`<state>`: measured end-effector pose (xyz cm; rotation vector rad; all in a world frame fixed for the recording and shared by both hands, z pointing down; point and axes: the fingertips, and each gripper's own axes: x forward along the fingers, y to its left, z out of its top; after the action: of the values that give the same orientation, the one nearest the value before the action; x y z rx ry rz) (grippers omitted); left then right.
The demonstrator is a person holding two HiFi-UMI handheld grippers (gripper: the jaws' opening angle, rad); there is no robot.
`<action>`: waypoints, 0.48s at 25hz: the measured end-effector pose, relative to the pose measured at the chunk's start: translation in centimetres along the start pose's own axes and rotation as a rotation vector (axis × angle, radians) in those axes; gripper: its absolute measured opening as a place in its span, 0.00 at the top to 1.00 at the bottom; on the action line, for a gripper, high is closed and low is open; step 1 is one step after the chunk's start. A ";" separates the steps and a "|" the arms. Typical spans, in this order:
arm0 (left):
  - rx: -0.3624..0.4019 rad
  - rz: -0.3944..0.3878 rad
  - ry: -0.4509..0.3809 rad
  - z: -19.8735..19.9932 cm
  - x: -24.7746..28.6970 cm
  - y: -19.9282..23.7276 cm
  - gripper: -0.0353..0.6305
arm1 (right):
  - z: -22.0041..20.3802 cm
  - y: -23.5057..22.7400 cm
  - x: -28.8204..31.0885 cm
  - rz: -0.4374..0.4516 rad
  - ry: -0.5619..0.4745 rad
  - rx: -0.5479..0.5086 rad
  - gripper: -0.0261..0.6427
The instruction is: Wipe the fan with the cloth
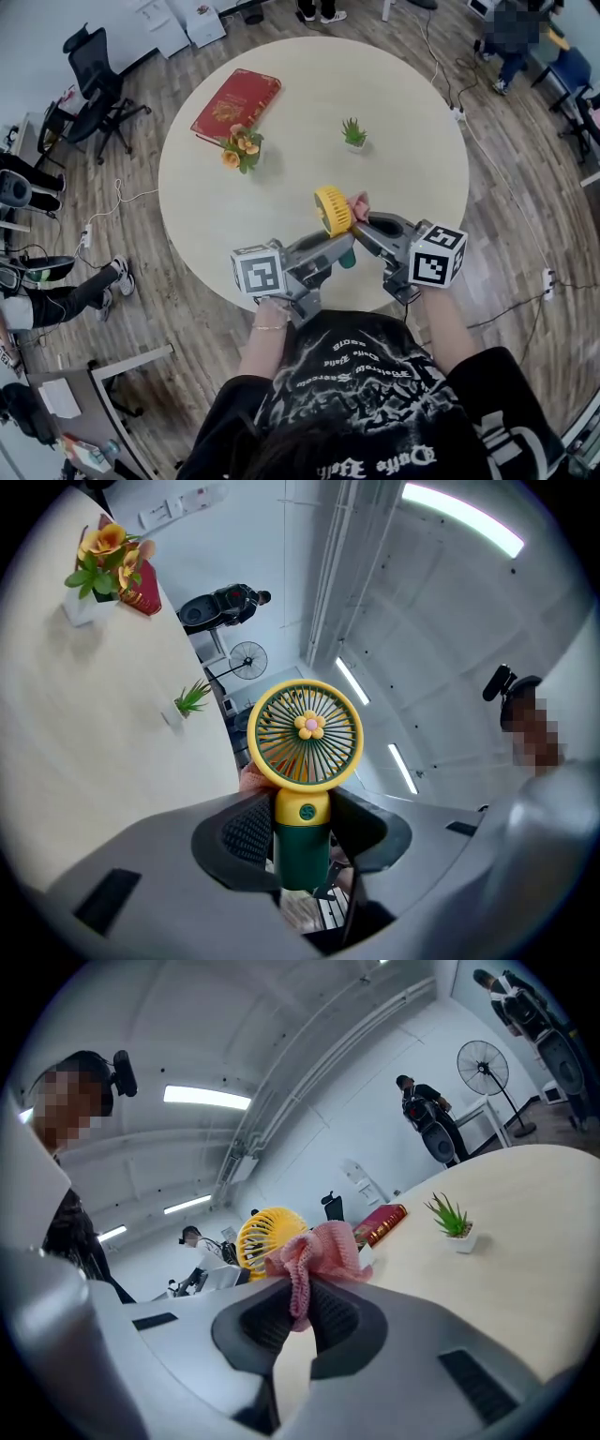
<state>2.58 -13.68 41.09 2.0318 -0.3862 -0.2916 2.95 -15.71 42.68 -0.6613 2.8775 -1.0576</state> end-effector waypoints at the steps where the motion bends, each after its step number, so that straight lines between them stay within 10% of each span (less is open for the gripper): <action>1: -0.004 0.000 -0.009 0.0 -0.2 0.1 0.65 | -0.2 0.2 0.0 0.008 0.001 -0.001 0.92; 12: -0.022 0.043 -0.151 0.8 -1.6 1.7 0.65 | -2.0 1.2 0.3 0.021 0.006 0.036 0.92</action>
<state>0.56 -14.45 42.25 1.9832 -0.5175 -0.4222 1.88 -13.78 43.56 -0.6266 2.8563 -1.1071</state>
